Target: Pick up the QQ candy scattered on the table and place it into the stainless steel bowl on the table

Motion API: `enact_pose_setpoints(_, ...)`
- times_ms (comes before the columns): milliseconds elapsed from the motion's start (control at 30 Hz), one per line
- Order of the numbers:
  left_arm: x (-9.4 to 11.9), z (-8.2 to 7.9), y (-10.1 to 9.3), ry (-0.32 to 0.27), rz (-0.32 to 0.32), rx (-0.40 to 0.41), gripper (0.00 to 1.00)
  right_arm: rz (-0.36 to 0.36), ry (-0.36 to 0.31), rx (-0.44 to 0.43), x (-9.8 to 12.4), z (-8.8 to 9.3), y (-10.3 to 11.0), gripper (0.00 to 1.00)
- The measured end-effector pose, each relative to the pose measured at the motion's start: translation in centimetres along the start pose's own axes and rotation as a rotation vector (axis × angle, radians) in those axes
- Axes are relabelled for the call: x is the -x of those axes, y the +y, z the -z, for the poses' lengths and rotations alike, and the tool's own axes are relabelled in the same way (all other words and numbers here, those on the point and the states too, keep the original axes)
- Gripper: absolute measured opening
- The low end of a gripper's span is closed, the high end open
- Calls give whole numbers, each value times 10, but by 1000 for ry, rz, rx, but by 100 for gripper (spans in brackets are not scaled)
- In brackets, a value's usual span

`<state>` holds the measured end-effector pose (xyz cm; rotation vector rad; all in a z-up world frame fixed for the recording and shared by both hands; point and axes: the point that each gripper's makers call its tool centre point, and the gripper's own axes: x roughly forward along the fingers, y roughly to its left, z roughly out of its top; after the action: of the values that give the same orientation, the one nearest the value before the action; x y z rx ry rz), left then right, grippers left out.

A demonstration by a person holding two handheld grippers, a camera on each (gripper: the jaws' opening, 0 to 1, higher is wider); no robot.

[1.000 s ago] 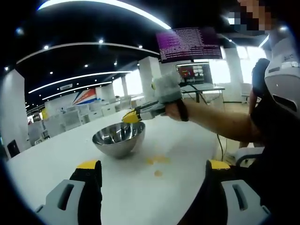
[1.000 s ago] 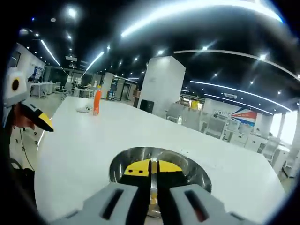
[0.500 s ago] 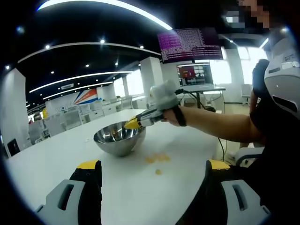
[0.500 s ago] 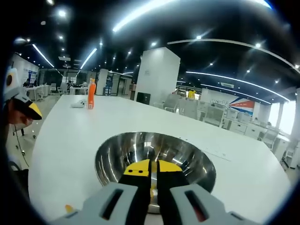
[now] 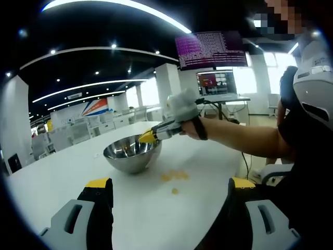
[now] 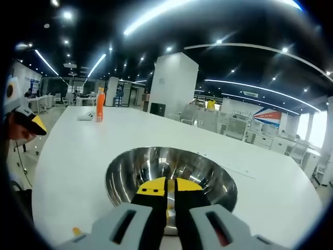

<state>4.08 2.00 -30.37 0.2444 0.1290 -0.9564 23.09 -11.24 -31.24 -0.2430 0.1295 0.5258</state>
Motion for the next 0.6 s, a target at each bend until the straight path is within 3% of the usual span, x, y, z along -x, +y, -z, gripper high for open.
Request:
enact_pose_setpoints(133,0,1,-1,8,0,-7,92,-8,-1,16,0,0,2,6)
enact_pose_setpoints(200,0,0,-1,8,1,-7,92,0,-30,28,0,-4,0,13)
enact_pose_setpoints(233,0,1,-1,9,2,-7,92,-1,-53,22,0,-8,1,28)
enact_pose_setpoints(267,1,0,-1,9,1,-8,92,-4,-72,2,-1,-11,2,55)
enact_pose_setpoints(300,1,0,-1,8,0,-8,92,-16,-87,-10,-2,-13,3,76)
enact_pose_setpoints(333,1,0,-1,6,-1,-7,92,-18,-93,-11,-3,-13,4,91)
enact_pose_setpoints(367,1,0,-1,6,1,-6,92,-18,-99,-12,-3,-13,4,96)
enact_pose_setpoints(467,0,1,-2,10,2,-9,92,-36,-85,-20,-3,-9,7,78)
enact_pose_setpoints(600,1,0,-1,9,1,-9,92,-40,-77,-20,-4,-7,9,76)
